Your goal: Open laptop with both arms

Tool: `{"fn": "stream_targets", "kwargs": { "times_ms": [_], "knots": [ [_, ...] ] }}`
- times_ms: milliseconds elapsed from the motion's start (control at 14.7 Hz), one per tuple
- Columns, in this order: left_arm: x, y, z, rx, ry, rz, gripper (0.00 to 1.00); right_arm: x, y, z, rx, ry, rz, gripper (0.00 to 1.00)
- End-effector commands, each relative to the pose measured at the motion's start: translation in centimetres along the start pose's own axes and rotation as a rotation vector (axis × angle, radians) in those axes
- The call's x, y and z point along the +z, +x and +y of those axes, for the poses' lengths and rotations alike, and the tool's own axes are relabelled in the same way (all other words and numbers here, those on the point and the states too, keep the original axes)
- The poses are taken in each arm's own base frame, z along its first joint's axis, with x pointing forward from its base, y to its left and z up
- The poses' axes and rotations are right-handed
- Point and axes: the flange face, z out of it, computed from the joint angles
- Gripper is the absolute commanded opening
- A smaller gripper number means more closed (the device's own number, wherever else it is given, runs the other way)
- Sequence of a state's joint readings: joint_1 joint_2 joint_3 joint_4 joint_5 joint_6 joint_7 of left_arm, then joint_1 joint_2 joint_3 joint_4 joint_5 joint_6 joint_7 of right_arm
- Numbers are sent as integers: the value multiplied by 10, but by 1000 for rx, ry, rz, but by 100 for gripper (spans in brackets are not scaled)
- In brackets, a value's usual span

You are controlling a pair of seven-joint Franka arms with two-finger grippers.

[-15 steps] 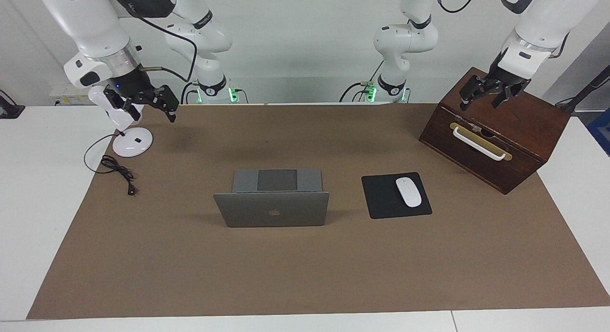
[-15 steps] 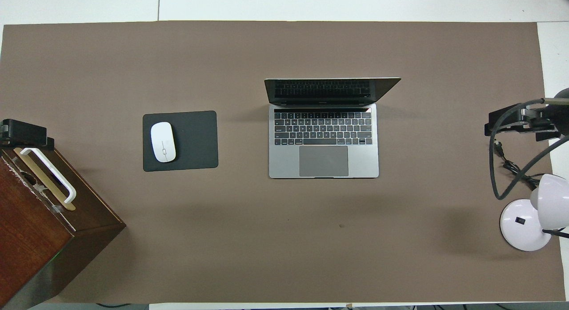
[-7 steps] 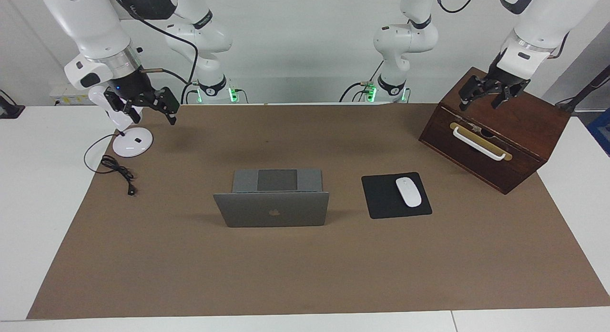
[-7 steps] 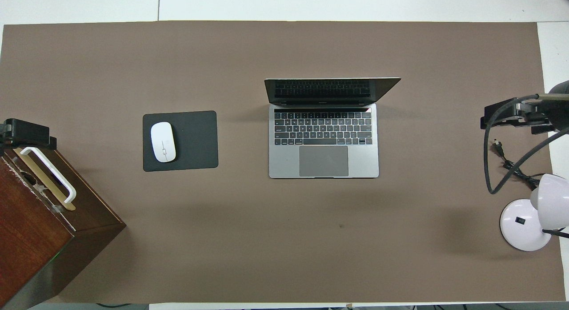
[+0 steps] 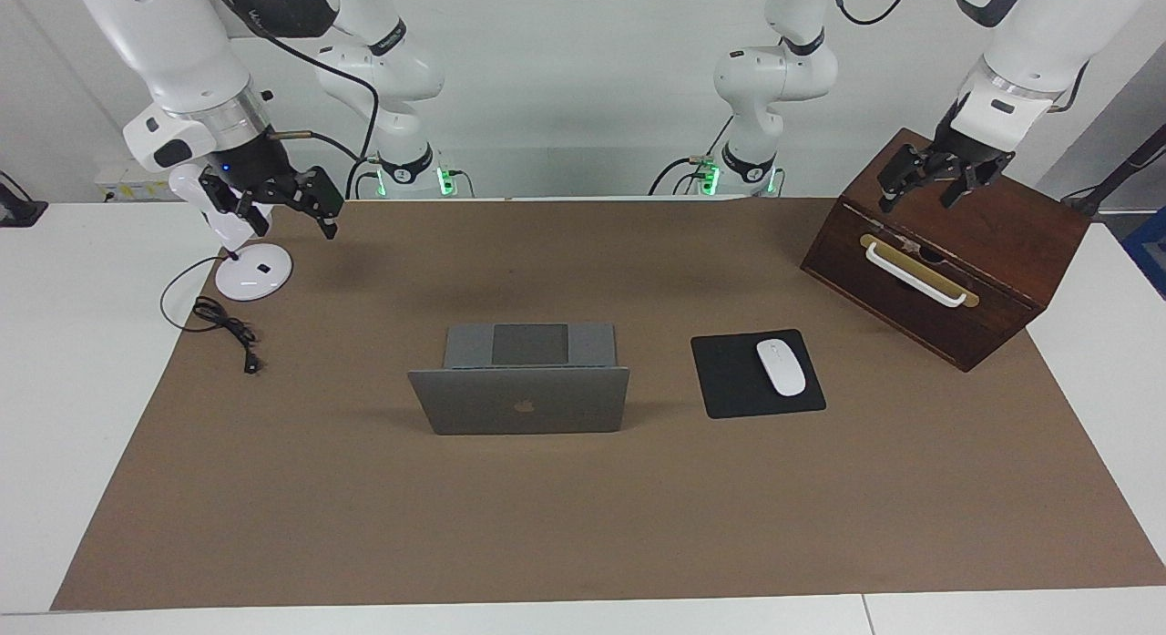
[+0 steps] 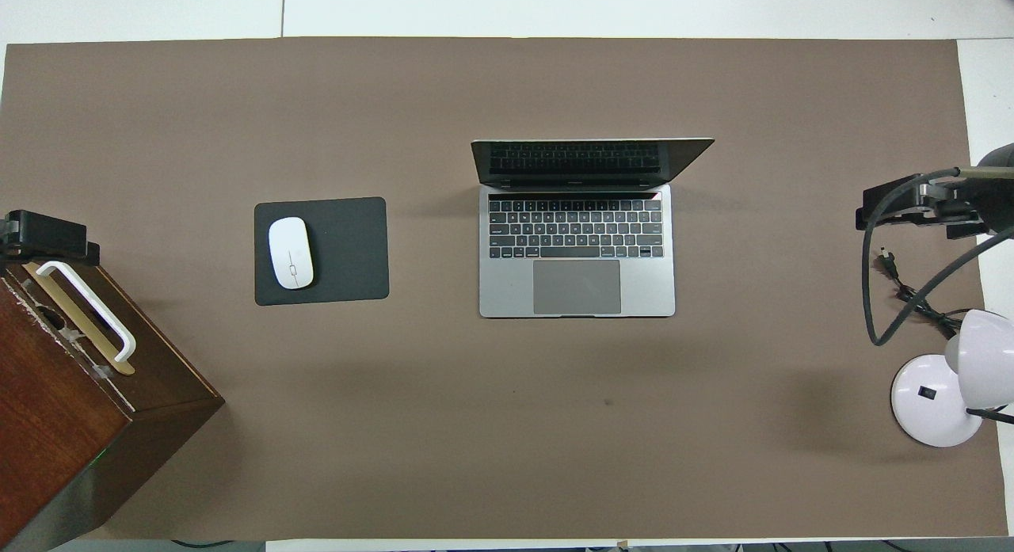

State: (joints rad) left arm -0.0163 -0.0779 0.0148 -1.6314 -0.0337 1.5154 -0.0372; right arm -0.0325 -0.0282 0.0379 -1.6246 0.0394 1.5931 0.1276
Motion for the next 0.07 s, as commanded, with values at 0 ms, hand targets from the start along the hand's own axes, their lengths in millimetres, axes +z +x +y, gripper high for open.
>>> {"fn": "stream_targets", "kwargs": {
  "times_ms": [0],
  "knots": [
    [0,-3,-4,12,17,11,100,1,-1,0,7,-7,10,100]
  ]
}}
